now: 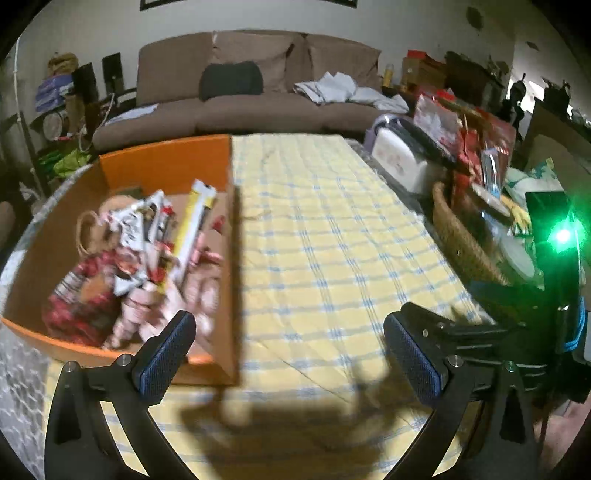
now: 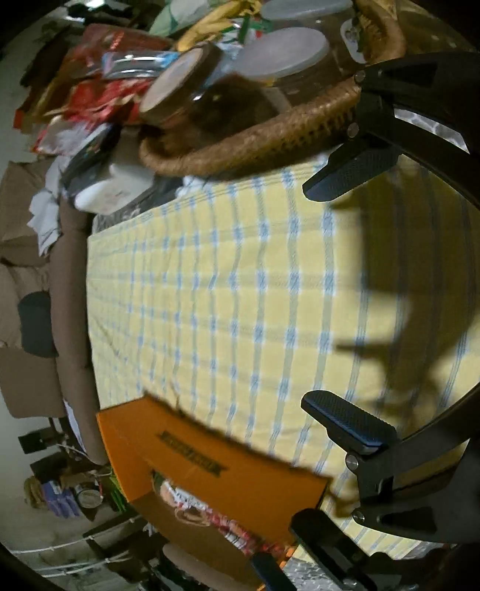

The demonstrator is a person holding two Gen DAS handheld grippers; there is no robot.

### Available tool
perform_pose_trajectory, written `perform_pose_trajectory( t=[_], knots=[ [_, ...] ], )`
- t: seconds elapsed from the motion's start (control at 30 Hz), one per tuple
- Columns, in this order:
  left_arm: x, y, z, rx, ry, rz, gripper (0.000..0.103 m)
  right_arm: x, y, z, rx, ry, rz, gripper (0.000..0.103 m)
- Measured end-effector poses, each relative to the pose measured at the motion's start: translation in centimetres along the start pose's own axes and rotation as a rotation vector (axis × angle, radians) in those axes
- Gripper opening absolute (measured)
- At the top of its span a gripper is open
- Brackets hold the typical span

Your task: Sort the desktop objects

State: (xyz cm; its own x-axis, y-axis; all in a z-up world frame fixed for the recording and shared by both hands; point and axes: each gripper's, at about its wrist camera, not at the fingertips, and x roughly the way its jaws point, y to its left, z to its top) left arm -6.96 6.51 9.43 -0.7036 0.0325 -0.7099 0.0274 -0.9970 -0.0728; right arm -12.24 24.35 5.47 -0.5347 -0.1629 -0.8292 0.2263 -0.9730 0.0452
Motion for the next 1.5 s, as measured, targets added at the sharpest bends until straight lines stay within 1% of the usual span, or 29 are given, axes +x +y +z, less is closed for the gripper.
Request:
perform_pose_trajectory(
  t=[0.03,0.1,0.13,0.2,0.27,0.33,0.5,0.57,0.67,0.73,0.77,0.83,0.93,1.03,1.1,1.13,1.2,1.27,1.33,1.4,1.43,1.5],
  knots=[
    [0.0,-0.6,-0.4,0.031,-0.023,0.03,0.103,0.3,-0.5,-0.4,0.01,0.001,0.006,0.103],
    [-0.4,-1.0,-1.0,0.059,-0.052,0.038,0.103,0.8,-1.0,-1.0,0.028,0.001,0.019,0.103],
    [-1.1,-0.9,-1.3,0.055,-0.077,0.037,0.103,1.0,-1.2,-1.3,0.036,0.001,0.028,0.103],
    [-2.3,-0.4,-1.9,0.039,-0.114,0.012,0.103,1.4,-1.0,-1.7,0.036,-0.001,0.03,0.103],
    [-2.4,-0.1,-2.6,0.048,-0.108,0.008,0.103,1.7,-0.8,-2.1,0.036,-0.003,0.03,0.103],
    [-2.6,-0.2,-2.8,0.073,-0.121,-0.019,0.103,1.9,-0.6,-2.1,0.038,-0.002,0.027,0.103],
    [-2.2,-1.8,-2.9,0.064,-0.103,-0.075,0.103,1.5,-0.8,-1.8,0.048,-0.013,0.02,0.103],
    [-1.5,-2.5,-2.7,0.057,-0.095,-0.075,0.103,1.6,-1.2,-1.8,0.053,-0.008,-0.011,0.103],
    [-0.3,-2.6,-2.4,0.032,-0.084,-0.064,0.103,2.2,-2.5,-1.9,0.083,0.005,0.009,0.103],
    [0.4,-2.4,-2.5,0.028,-0.086,-0.045,0.103,2.6,-2.4,-2.0,0.071,0.013,0.008,0.103],
    [0.9,-2.3,-2.6,0.032,-0.079,-0.023,0.103,2.8,-2.2,-2.0,0.059,0.013,0.001,0.103],
    [2.0,-2.2,-3.0,0.03,-0.055,-0.011,0.103,3.2,-1.8,-2.1,0.05,0.017,0.005,0.103],
    [2.4,-2.5,-3.7,0.05,-0.072,0.014,0.103,3.7,-1.6,-2.4,0.048,0.022,-0.013,0.103],
    [3.2,-2.1,-4.7,0.052,-0.055,0.041,0.103,4.3,-1.9,-2.7,0.061,0.025,-0.015,0.103],
    [3.7,-1.4,-5.4,0.036,-0.039,0.031,0.103,4.4,-1.6,-2.9,0.053,0.016,-0.028,0.103],
    [4.1,-1.2,-5.4,0.029,-0.017,0.021,0.103,4.4,-1.5,-2.9,0.048,0.014,-0.034,0.103],
    [4.0,-1.4,-5.3,0.037,-0.015,0.031,0.103,4.4,-1.1,-3.0,0.043,0.014,-0.049,0.103],
    [3.7,-1.5,-5.3,0.039,-0.015,0.033,0.103,4.2,-1.0,-2.8,0.05,0.009,-0.036,0.103],
    [4.2,-1.6,-5.3,0.046,0.013,0.047,0.103,3.9,-0.9,-2.7,0.06,0.005,-0.025,0.103],
    [4.8,-1.8,-5.4,0.046,0.044,0.065,0.103,4.2,-1.0,-3.0,0.062,0.026,-0.051,0.103],
    [5.1,-1.5,-5.5,0.024,0.061,0.06,0.103,4.4,-1.1,-3.2,0.061,0.036,-0.056,0.103],
    [5.2,-1.1,-5.8,-0.019,0.069,0.042,0.103,4.0,-1.3,-3.4,0.051,0.035,-0.056,0.103]
  ],
)
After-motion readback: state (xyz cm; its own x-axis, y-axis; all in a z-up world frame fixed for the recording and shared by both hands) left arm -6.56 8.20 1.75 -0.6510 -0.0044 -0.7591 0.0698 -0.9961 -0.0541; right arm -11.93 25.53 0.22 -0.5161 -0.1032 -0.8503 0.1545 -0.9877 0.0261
